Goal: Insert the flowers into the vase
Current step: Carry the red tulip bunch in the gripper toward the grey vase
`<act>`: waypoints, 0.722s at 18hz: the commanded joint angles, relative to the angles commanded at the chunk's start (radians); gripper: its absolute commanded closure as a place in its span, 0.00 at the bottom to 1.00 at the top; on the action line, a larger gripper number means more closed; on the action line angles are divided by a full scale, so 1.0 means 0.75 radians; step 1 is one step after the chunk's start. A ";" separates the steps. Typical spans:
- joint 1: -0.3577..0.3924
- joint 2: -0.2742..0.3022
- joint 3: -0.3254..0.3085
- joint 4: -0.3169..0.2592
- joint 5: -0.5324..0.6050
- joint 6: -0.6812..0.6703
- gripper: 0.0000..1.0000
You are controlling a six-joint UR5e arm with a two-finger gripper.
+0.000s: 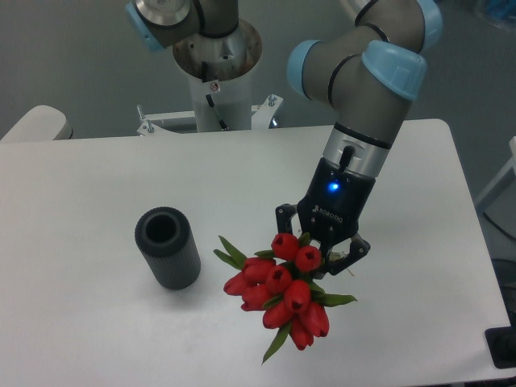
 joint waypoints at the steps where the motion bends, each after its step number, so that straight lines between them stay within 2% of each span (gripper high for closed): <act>1: -0.004 0.000 -0.002 0.000 0.000 -0.002 0.72; 5: -0.051 -0.006 0.020 0.012 0.002 -0.118 0.72; 10: -0.090 0.014 0.006 0.016 0.000 -0.139 0.72; 13: -0.149 0.022 0.020 0.057 0.000 -0.304 0.72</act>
